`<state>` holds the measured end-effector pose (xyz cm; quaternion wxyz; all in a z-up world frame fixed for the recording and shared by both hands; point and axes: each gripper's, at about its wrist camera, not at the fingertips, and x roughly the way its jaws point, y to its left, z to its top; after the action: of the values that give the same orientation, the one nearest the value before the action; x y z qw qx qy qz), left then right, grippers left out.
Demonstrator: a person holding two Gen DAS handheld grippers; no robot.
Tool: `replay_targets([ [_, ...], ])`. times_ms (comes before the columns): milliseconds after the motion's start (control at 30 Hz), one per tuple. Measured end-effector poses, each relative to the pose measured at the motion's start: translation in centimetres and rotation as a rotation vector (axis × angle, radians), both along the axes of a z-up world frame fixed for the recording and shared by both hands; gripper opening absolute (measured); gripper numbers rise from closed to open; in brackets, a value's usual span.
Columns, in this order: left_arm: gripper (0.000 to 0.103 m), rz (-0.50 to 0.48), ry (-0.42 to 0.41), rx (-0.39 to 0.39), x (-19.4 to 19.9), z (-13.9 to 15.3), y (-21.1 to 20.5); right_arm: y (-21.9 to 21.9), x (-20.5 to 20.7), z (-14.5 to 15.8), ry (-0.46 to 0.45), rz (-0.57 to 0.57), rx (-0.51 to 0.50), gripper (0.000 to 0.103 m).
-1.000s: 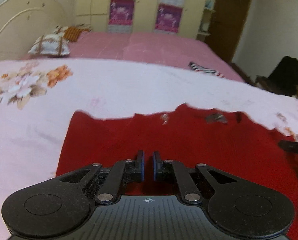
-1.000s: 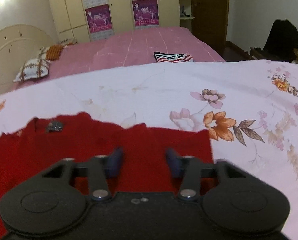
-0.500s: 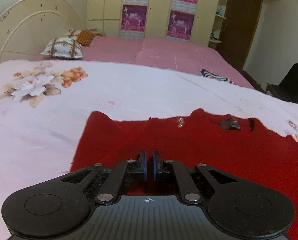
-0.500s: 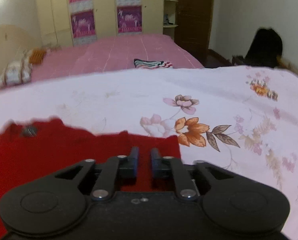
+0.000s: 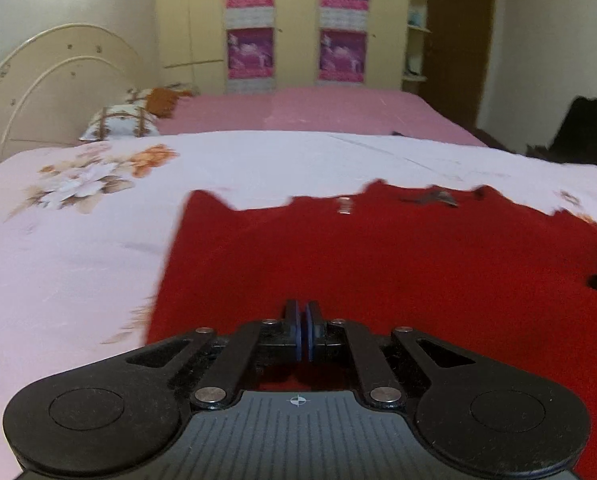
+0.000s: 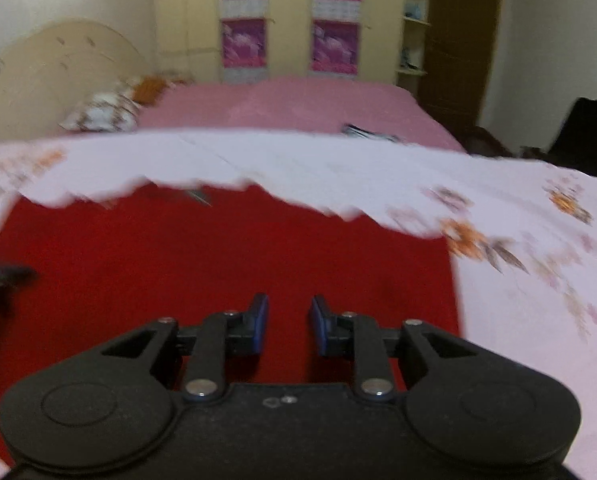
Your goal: Fold small clothes
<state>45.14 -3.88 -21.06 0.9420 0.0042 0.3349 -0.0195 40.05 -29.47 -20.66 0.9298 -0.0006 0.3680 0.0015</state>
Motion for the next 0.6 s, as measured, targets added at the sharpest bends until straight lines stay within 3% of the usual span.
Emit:
replay_targets([
  [167,0.005,0.023,-0.023,0.021,-0.2,-0.2,1.0,-1.9,0.7,-0.2,-0.007,-0.054,-0.018,0.019],
  [267,0.005,0.054,0.010,-0.015,0.0,0.3,1.3,-1.9,0.5,0.0,-0.001,-0.073,-0.011,0.019],
  [367,0.006,0.046,0.009,0.031,-0.8,0.7,1.0,-2.5,0.2,0.5,0.028,-0.099,0.025,0.020],
  [467,0.006,0.020,-0.037,0.057,-3.1,1.9,0.6,-2.2,-1.6,1.7,0.012,-0.087,0.071,0.025],
  [600,0.006,-0.062,-0.053,0.040,-5.8,2.7,-1.0,0.8,-4.0,3.5,-0.033,0.014,0.070,0.029],
])
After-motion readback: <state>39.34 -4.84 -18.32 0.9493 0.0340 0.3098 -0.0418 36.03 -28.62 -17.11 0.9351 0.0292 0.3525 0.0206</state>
